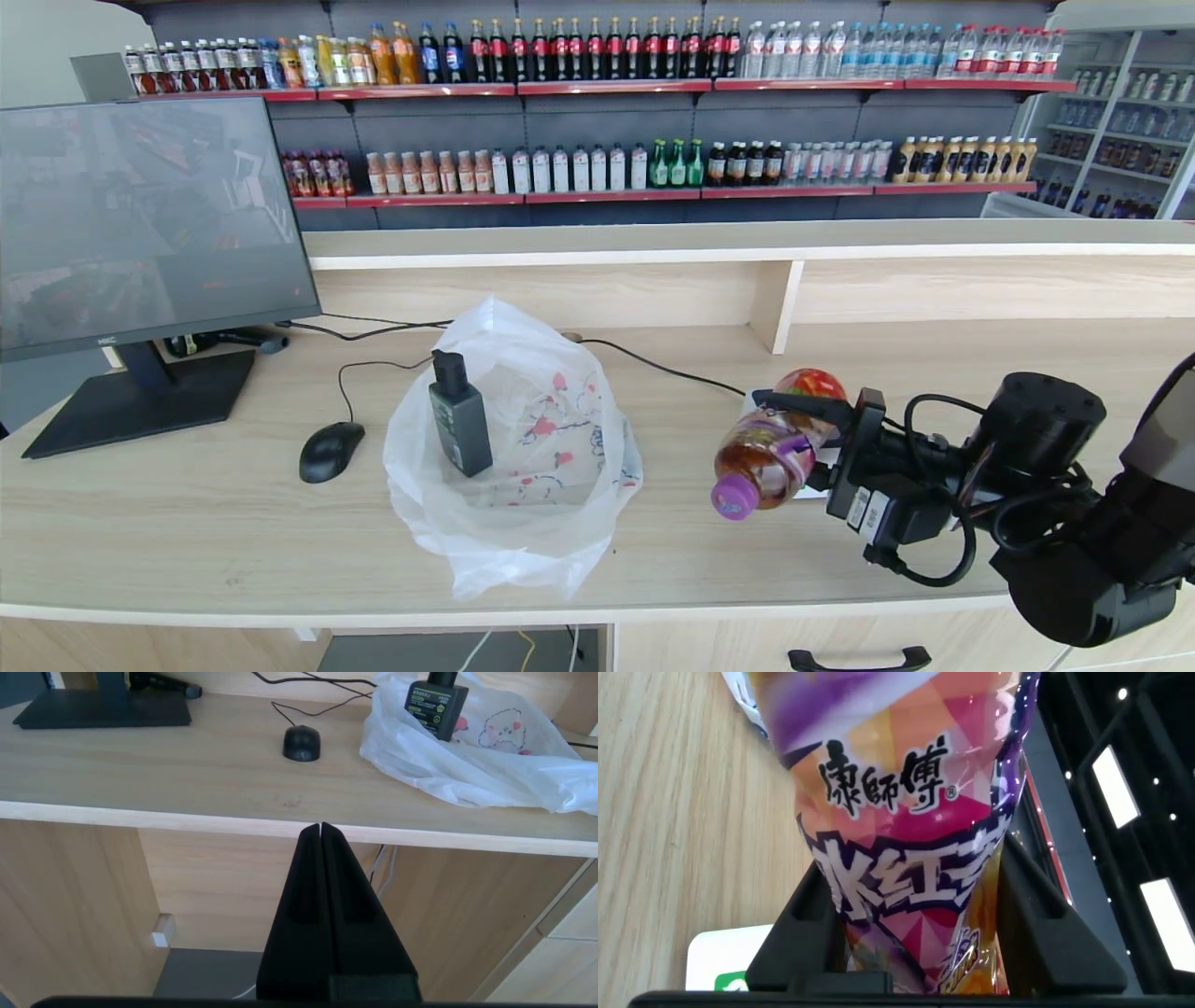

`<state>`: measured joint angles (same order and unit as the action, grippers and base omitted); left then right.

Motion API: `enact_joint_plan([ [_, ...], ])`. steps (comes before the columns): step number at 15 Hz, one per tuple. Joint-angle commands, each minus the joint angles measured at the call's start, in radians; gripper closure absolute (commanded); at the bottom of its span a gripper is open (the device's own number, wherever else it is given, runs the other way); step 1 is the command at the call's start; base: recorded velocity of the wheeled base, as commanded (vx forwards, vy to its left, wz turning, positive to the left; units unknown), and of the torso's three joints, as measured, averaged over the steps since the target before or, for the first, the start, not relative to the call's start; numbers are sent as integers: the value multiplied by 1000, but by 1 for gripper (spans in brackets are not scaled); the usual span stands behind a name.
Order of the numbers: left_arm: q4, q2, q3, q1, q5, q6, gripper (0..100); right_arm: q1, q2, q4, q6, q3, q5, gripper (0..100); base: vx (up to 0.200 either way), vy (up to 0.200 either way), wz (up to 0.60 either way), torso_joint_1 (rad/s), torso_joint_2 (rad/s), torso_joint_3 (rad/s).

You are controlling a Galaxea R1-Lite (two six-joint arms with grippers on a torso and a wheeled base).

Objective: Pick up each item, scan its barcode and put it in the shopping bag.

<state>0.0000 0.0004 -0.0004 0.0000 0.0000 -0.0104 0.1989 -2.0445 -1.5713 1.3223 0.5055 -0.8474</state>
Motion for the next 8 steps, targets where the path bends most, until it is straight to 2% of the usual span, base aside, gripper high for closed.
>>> enact_joint_plan([
  [1,0,0,0,0,0,0,100,0,-19,0,5,-1,-7,100,0,0,0,0,0,0],
  [8,0,0,-1,0,0,0,100,-1,-33,0,3,8,-19,100,0,0,0,0,0,0],
])
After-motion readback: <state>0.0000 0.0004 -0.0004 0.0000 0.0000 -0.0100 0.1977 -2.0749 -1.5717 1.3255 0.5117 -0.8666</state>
